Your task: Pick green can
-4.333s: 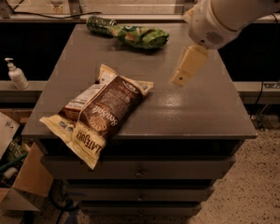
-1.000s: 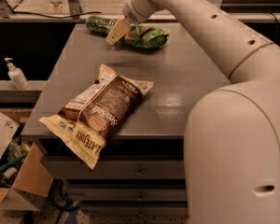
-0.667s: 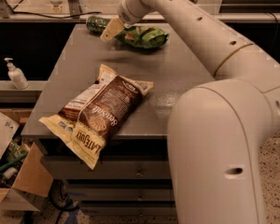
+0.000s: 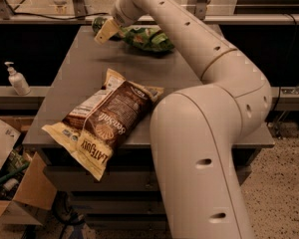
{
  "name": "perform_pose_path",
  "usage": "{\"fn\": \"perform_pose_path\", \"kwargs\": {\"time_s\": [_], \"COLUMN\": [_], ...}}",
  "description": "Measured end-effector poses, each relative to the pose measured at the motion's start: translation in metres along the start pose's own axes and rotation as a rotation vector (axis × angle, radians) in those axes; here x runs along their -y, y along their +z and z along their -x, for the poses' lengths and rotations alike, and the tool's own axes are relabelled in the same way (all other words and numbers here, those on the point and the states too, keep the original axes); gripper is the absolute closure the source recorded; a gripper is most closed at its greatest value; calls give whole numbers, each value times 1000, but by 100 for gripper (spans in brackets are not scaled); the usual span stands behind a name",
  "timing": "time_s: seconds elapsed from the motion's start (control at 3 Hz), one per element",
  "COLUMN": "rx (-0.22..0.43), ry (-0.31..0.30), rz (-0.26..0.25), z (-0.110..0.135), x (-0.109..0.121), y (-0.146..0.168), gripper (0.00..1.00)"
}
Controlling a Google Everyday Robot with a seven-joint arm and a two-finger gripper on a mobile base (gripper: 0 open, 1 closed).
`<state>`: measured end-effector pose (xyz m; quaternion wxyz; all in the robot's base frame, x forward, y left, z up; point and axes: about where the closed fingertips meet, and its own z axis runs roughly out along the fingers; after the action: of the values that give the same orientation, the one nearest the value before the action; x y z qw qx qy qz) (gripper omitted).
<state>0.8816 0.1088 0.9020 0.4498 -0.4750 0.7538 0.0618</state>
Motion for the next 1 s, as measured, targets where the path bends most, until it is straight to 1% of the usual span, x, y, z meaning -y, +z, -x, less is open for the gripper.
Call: {"fn": "perform_pose_path", "kwargs": {"time_s": [0.67,1.0], "rx": [-29,-47], "ry": [-9,-12], "rz": [30,31], "z": [4,-1], "x": [-12,-11], "y": [37,47], "gripper": [0,0]}}
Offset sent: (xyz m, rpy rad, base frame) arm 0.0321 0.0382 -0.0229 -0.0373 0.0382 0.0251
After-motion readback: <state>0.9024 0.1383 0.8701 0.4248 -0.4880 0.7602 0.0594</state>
